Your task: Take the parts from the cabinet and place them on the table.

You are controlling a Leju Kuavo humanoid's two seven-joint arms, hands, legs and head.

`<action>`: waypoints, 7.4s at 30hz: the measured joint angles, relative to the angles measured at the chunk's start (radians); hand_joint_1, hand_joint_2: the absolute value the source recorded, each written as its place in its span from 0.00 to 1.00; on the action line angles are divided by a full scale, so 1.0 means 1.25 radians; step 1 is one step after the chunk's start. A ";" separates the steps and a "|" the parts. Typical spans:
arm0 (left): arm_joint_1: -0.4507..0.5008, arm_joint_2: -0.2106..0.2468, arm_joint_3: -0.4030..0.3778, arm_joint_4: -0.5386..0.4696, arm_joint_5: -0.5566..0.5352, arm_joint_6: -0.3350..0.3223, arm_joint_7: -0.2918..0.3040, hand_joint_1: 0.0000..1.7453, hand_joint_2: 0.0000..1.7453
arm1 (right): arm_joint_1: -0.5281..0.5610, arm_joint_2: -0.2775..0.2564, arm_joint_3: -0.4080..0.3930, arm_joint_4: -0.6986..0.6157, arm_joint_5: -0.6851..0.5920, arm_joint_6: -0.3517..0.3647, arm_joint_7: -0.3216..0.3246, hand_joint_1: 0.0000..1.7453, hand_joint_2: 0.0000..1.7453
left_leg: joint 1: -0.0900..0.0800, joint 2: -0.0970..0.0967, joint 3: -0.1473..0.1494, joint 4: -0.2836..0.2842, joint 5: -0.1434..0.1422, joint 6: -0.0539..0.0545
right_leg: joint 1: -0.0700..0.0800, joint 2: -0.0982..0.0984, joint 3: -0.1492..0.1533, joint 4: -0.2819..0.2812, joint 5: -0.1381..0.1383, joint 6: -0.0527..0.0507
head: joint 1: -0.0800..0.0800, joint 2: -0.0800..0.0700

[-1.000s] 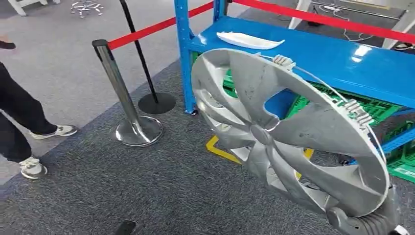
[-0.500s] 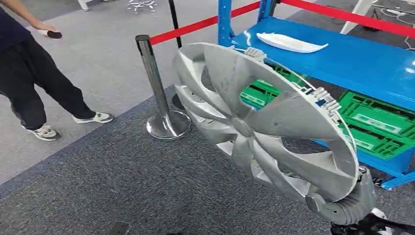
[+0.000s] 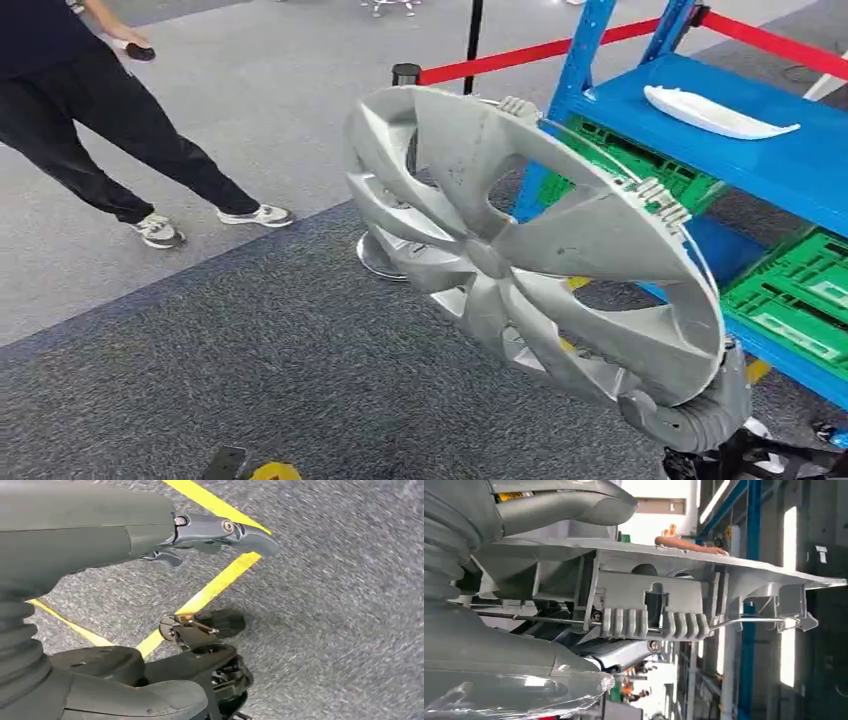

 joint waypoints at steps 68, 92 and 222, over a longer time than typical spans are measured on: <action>-0.023 -0.033 -0.002 -0.002 -0.059 0.008 0.023 0.00 1.00 | -0.037 -0.110 -0.182 -0.080 -0.041 -0.029 0.052 1.00 1.00 | 0.001 -0.061 -0.024 0.017 0.010 -0.021 | -0.014 0.058 0.091 -0.213 0.099 0.004 | -0.001 0.000; -0.020 -0.026 -0.002 -0.002 -0.075 0.009 0.029 0.00 1.00 | -0.024 -0.109 -0.182 -0.078 -0.059 -0.009 0.048 1.00 1.00 | -0.014 0.007 -0.014 0.012 0.003 0.013 | 0.002 -0.002 -0.018 0.011 0.006 0.005 | -0.001 0.000; 0.012 -0.015 0.040 -0.002 -0.080 -0.005 0.042 0.00 1.00 | 0.096 -0.074 -0.297 -0.177 0.310 -0.410 -0.062 1.00 1.00 | -0.002 0.026 0.009 -0.024 0.007 0.012 | -0.010 0.010 0.082 -0.245 0.135 0.014 | -0.005 0.000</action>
